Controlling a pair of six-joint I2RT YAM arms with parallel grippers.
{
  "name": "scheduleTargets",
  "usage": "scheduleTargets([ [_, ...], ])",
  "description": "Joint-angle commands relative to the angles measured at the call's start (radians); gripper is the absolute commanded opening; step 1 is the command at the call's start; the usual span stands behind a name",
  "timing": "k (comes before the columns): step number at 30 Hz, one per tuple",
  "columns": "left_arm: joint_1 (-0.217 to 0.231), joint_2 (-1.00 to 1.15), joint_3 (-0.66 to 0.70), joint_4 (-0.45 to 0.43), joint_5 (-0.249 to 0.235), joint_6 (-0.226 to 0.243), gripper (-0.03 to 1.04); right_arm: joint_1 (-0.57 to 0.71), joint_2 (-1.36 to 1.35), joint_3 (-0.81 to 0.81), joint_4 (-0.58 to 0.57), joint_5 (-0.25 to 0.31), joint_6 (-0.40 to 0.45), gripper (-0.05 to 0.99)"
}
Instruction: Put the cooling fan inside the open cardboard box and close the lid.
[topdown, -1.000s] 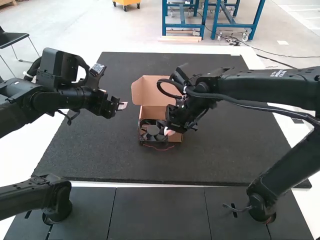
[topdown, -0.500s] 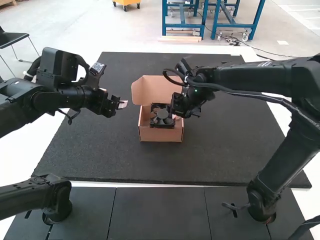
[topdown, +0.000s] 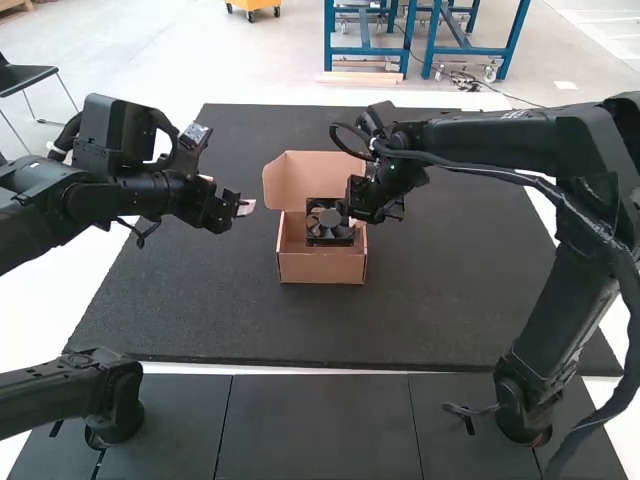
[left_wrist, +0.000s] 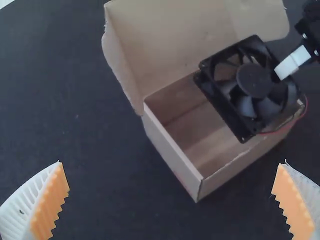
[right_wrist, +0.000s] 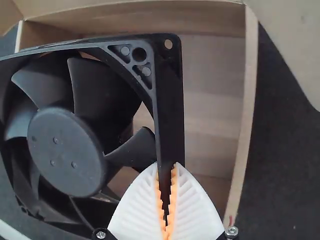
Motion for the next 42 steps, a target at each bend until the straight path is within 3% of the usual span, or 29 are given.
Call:
scheduleTargets([
  [1,-0.001,-0.019,-0.004,0.005,-0.010,-0.009,0.96,0.012,0.017,0.070,-0.007,-0.042,-0.042,-0.02],
  [21,-0.001,-0.019,-0.001,0.008,-0.010,-0.014,0.96,0.012,0.127,0.114,-0.041,-0.045,-0.060,-0.02],
  [42,-0.001,-0.019,-0.004,0.020,-0.010,-0.017,0.96,0.032,0.207,0.120,0.020,-0.045,-0.062,-0.02],
])
